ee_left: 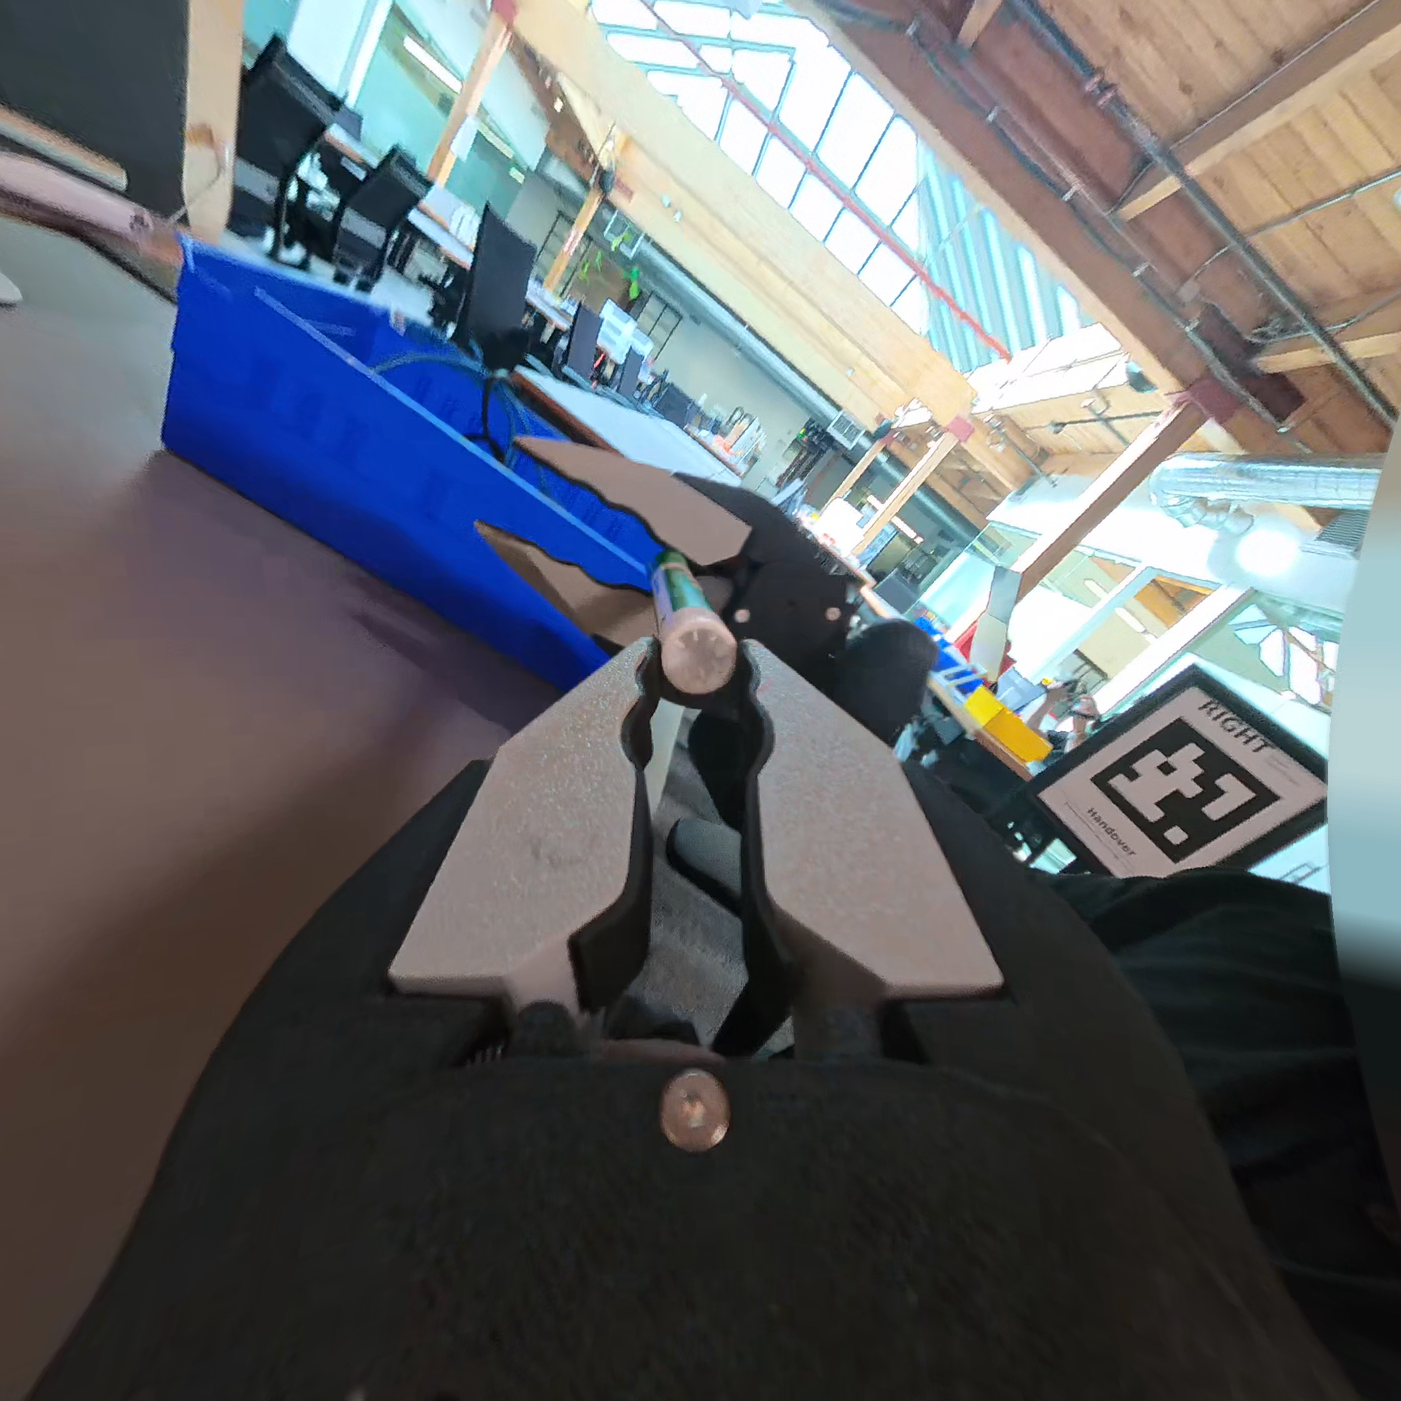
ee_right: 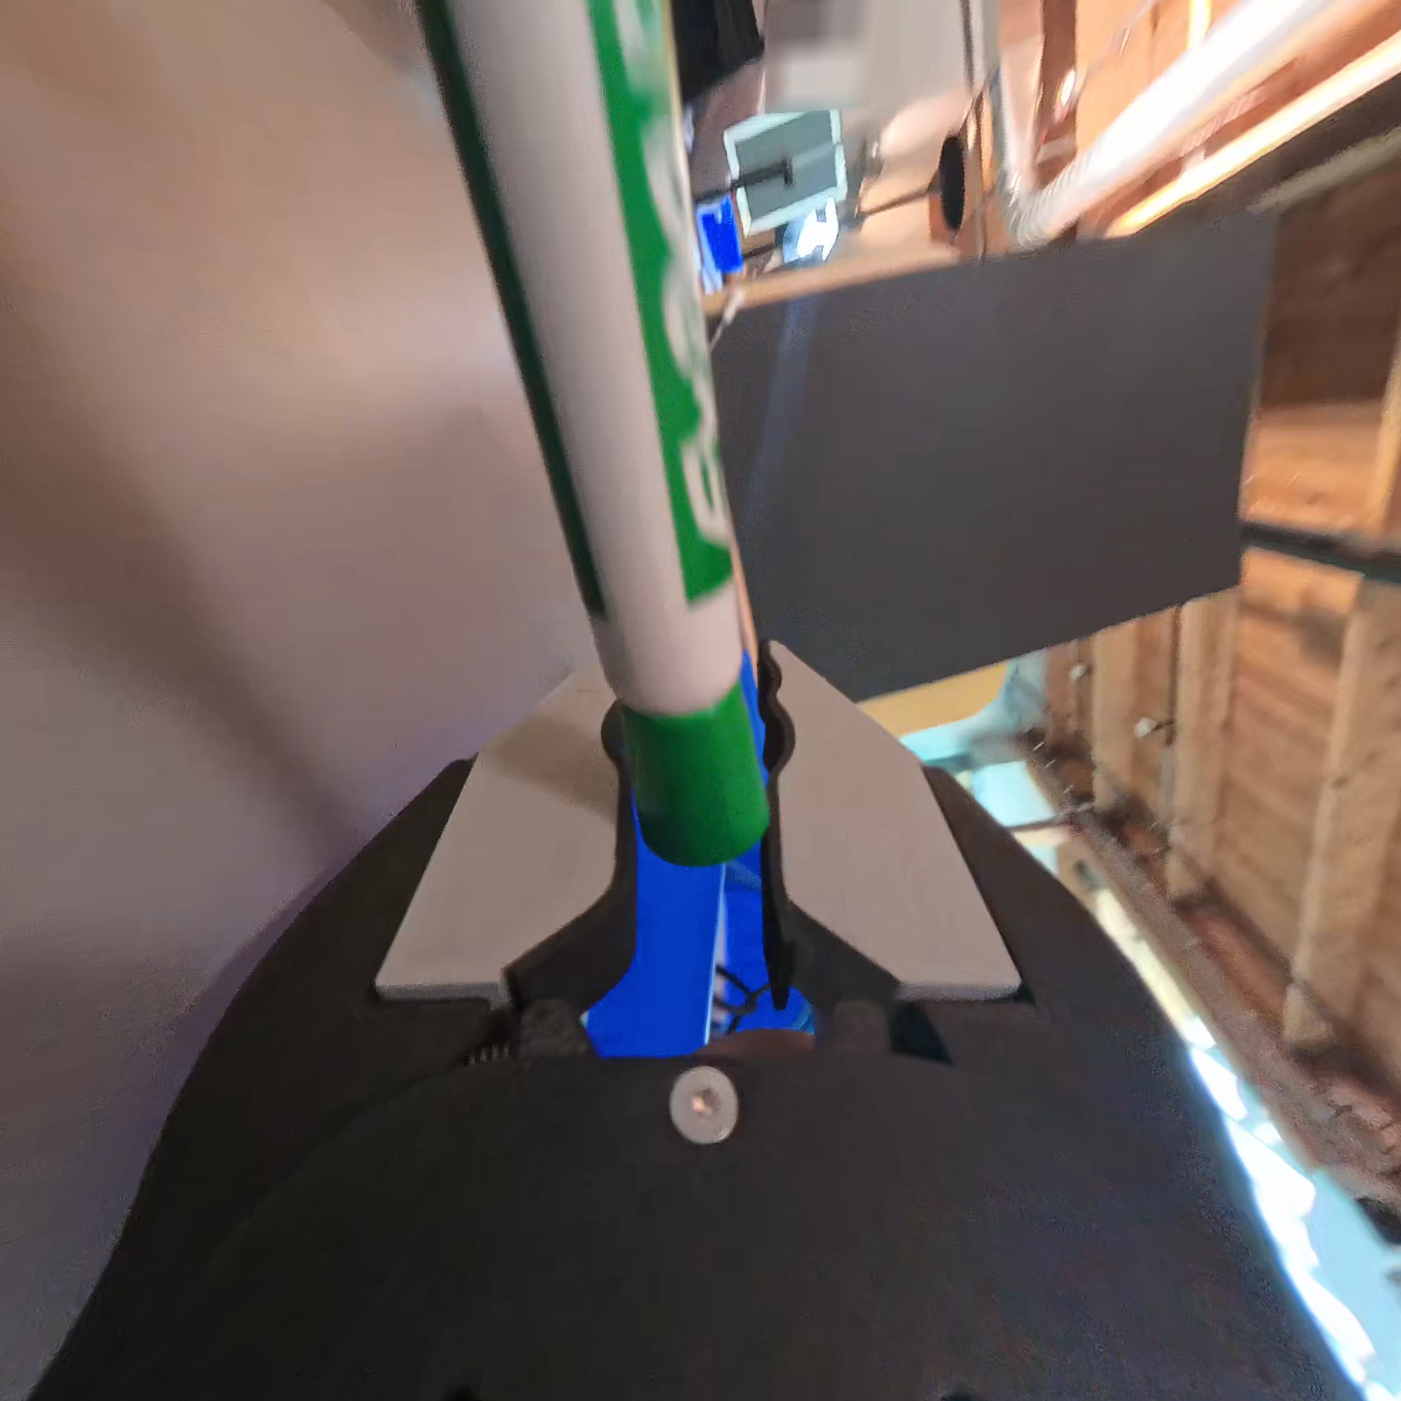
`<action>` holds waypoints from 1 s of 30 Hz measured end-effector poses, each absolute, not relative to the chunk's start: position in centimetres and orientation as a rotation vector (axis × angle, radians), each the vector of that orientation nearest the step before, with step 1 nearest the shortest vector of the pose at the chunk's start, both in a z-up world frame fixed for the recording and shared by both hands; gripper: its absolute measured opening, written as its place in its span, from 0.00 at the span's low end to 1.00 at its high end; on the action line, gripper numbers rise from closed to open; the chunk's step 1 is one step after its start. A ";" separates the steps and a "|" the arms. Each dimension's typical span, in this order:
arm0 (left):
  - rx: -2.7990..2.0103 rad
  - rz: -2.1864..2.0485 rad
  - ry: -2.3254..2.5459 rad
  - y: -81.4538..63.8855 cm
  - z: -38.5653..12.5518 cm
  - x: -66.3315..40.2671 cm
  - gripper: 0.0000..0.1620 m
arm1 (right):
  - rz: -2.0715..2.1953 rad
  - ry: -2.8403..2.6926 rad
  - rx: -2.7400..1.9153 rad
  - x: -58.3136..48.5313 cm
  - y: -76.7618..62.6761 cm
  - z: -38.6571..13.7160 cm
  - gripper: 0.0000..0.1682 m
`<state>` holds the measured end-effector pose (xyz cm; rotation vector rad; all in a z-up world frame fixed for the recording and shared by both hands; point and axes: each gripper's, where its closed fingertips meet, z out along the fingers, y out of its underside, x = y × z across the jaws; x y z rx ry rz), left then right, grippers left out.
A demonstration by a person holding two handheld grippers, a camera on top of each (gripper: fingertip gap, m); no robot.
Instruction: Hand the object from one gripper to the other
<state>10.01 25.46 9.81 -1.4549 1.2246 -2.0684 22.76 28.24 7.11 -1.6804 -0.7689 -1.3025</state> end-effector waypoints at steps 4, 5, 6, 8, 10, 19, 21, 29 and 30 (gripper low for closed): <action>-1.356 -2.067 1.179 26.2 12.3 8.8 0.11 | -1.130 -0.618 -1.799 23.7 27.6 7.3 0.17; -1.332 -2.069 1.160 26.3 12.9 8.4 0.11 | -1.089 -0.602 -1.804 23.2 27.5 7.4 0.17; -1.311 -2.069 1.143 26.5 13.5 8.1 0.11 | -1.058 -0.590 -1.795 22.7 27.4 7.8 0.18; -1.266 -2.040 1.117 26.9 14.7 7.4 0.10 | -0.940 -0.583 -1.808 21.1 27.3 7.9 0.20; -1.228 -1.971 1.082 27.6 15.6 6.8 0.10 | -0.689 -0.552 -1.864 19.0 27.3 7.3 0.22; -1.180 -1.850 1.017 27.4 15.2 7.6 0.10 | 0.612 -0.298 -1.775 9.9 27.3 8.2 0.32; -1.181 -1.861 1.021 27.2 14.9 7.8 0.10 | 0.784 -0.287 -1.728 8.6 27.1 8.6 0.38; -1.200 -1.810 1.092 25.5 12.9 9.1 0.10 | 1.138 -0.135 -1.472 8.3 26.9 11.3 0.31; -1.205 -1.811 1.088 25.6 12.9 9.2 0.10 | 1.158 -0.129 -1.462 8.4 26.8 11.3 0.30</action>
